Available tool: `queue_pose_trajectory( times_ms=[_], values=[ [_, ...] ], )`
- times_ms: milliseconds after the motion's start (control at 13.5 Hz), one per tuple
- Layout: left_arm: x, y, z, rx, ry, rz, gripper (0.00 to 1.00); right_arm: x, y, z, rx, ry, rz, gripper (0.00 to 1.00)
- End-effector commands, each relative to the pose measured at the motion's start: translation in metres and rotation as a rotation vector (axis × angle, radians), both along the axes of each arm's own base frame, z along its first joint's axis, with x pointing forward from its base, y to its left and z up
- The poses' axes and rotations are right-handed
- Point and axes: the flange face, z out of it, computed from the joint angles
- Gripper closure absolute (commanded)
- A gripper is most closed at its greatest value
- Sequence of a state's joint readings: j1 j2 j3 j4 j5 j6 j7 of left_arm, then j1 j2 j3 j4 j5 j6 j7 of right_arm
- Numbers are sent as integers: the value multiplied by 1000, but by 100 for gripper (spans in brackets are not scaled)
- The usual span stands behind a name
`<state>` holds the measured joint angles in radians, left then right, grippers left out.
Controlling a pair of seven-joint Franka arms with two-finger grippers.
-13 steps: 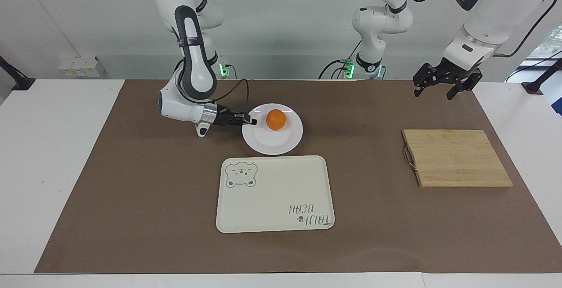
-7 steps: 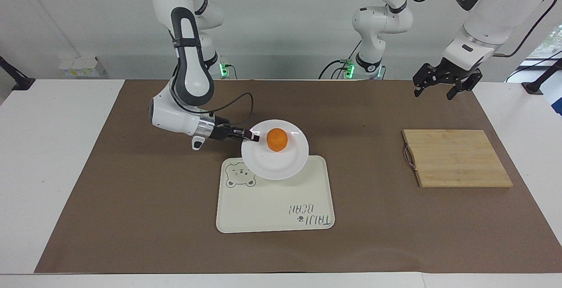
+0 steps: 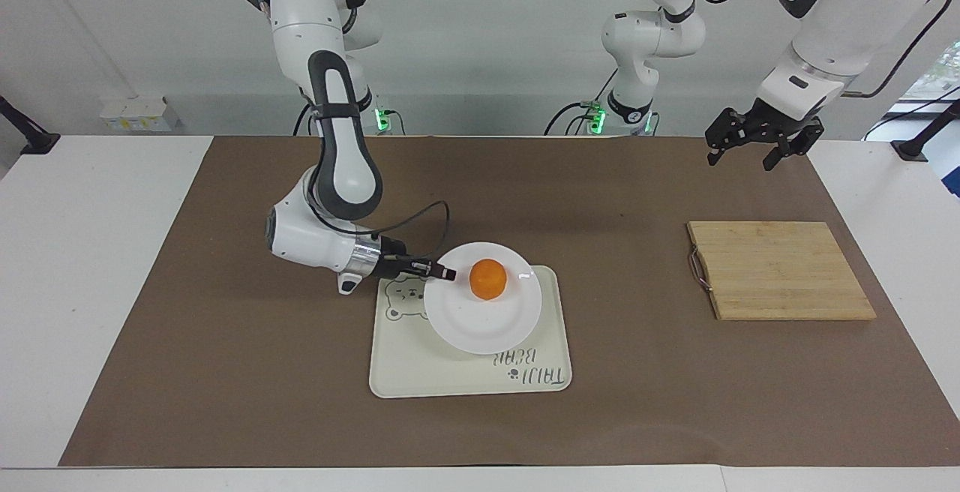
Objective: Place orange and plate with both arms
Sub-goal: 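Slide the plate with the orange onto the bear tray, then open the right gripper and lift it off the plate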
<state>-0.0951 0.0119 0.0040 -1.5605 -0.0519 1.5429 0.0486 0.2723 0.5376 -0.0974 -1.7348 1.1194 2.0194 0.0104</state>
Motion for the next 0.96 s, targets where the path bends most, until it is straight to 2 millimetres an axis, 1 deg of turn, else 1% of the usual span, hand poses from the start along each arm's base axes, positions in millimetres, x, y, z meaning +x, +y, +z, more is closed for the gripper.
queue_pose_trajectory(
  times_ms=[0, 74, 148, 223, 371, 445, 519, 668, 742, 816, 890],
  values=[
    [2, 3, 4, 20, 5, 1, 0, 26, 9, -8, 13, -21, -9, 100],
    [2, 3, 4, 20, 5, 1, 0, 30, 9, -14, 8, -24, -4, 100],
    [2, 3, 5, 20, 5, 1, 0, 31, 9, -15, 8, -26, -1, 88],
    [2, 3, 4, 19, 7, 1, 0, 32, 2, -14, 20, -21, -5, 1],
    [2, 3, 5, 19, 6, 1, 0, 36, -2, 1, 33, -37, -10, 0],
    [2, 3, 4, 20, 6, 2, 0, 37, -18, 12, 51, -29, -2, 0],
    [2, 3, 4, 20, 7, 1, 0, 35, -29, 24, 67, -19, 18, 0],
    [2, 3, 5, 20, 6, 2, 0, 33, -61, 51, 24, -38, 48, 0],
    [2, 3, 5, 20, 4, 1, 0, 32, -83, 62, 10, -38, 60, 0],
    [2, 3, 5, 20, 4, 1, 0, 30, -98, 71, 0, -39, 69, 0],
    [2, 3, 4, 20, 7, 1, 0, 28, -109, 82, -29, -51, 86, 0]
  ],
)
